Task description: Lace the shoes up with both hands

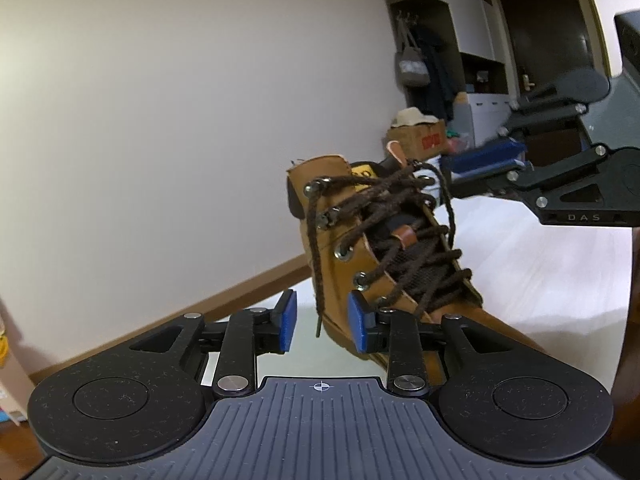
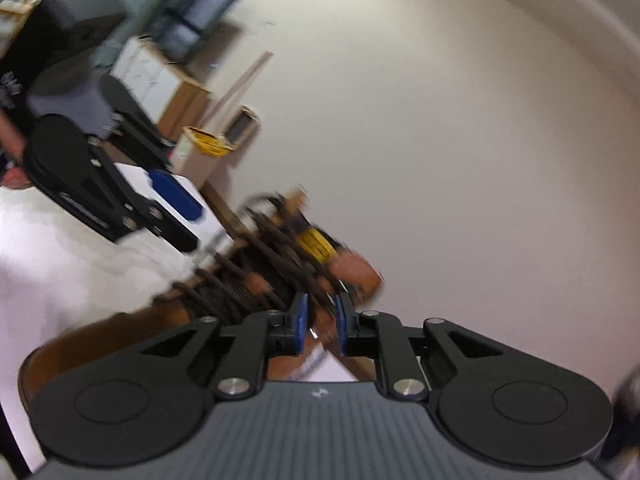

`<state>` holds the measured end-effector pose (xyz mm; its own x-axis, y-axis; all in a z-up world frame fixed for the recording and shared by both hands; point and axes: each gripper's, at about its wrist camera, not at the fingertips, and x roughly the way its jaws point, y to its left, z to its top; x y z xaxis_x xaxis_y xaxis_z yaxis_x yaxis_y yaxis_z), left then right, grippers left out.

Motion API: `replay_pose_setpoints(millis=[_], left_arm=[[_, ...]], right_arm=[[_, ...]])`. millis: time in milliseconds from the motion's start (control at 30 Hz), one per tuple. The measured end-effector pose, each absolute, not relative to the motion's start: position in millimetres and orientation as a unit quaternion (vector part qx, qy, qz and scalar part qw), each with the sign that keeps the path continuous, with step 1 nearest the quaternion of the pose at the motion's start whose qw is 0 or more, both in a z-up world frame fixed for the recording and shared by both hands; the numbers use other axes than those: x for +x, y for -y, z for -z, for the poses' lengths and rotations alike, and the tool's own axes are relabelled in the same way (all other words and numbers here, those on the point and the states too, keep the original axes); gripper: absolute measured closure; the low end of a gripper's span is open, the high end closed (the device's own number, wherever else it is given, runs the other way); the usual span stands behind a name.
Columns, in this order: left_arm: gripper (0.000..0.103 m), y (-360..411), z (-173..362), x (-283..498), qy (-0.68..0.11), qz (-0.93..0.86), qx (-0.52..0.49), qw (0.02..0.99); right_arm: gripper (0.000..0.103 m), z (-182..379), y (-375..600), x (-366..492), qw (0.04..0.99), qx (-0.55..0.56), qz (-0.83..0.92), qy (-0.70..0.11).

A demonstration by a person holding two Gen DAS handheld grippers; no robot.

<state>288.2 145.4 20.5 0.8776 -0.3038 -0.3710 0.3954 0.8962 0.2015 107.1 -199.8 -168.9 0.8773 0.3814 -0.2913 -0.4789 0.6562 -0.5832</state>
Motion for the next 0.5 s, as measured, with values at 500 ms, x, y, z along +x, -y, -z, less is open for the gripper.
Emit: replay_pose_setpoints(millis=[500], left_arm=[[0.063,-140.6,-17.1,293.7,-0.224,0.125,0.136,0.957]], right_arm=[[0.077,163.7,240.4,132.1,0.940,-0.177,-0.238,-0.169]])
